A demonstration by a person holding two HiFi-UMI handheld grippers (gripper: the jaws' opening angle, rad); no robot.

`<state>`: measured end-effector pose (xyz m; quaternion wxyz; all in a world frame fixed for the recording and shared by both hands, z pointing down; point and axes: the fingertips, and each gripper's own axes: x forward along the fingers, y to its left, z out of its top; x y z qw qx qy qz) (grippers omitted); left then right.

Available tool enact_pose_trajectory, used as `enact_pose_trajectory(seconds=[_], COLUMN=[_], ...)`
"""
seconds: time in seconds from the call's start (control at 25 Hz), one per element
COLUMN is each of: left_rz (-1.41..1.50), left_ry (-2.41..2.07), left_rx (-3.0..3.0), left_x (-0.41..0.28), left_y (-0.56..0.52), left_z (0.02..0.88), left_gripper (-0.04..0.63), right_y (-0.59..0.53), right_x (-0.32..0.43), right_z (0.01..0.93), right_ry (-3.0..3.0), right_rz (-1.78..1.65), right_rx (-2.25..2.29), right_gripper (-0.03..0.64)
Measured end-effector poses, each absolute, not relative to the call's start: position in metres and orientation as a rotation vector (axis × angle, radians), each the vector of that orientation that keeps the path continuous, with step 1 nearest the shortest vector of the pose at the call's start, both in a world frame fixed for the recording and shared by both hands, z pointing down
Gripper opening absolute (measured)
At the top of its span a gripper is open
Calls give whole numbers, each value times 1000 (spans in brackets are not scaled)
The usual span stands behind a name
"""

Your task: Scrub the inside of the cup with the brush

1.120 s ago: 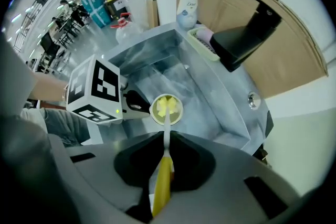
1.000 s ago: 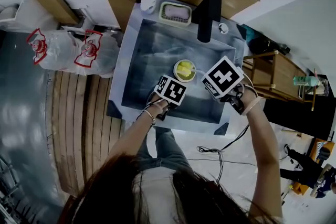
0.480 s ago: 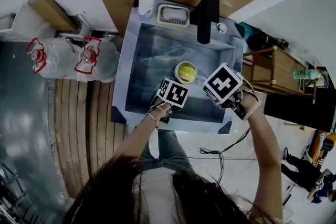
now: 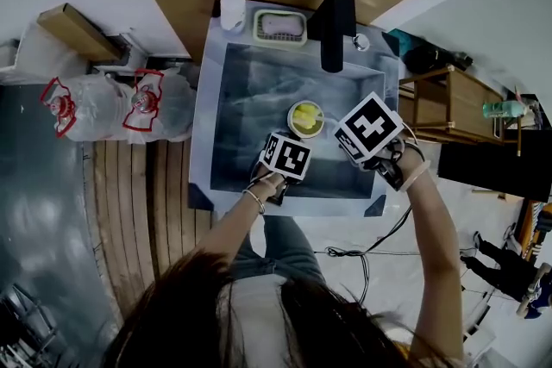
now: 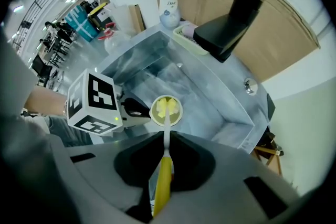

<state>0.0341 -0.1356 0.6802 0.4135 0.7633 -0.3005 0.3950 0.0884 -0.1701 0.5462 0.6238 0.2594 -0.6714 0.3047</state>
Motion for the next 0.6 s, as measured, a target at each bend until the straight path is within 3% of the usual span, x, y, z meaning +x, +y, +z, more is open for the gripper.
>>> enact_pose_trajectory(seconds=[0.6], left_rz=[1010], left_ry=[-754], left_rx=[1926], left_x=[34], left_y=[-136], left_z=[681], left_gripper=[77], right_y=[-146], right_x=[96], right_z=[558], right_ry=[-1503], right_rz=[687], right_rx=[567], right_gripper=[49])
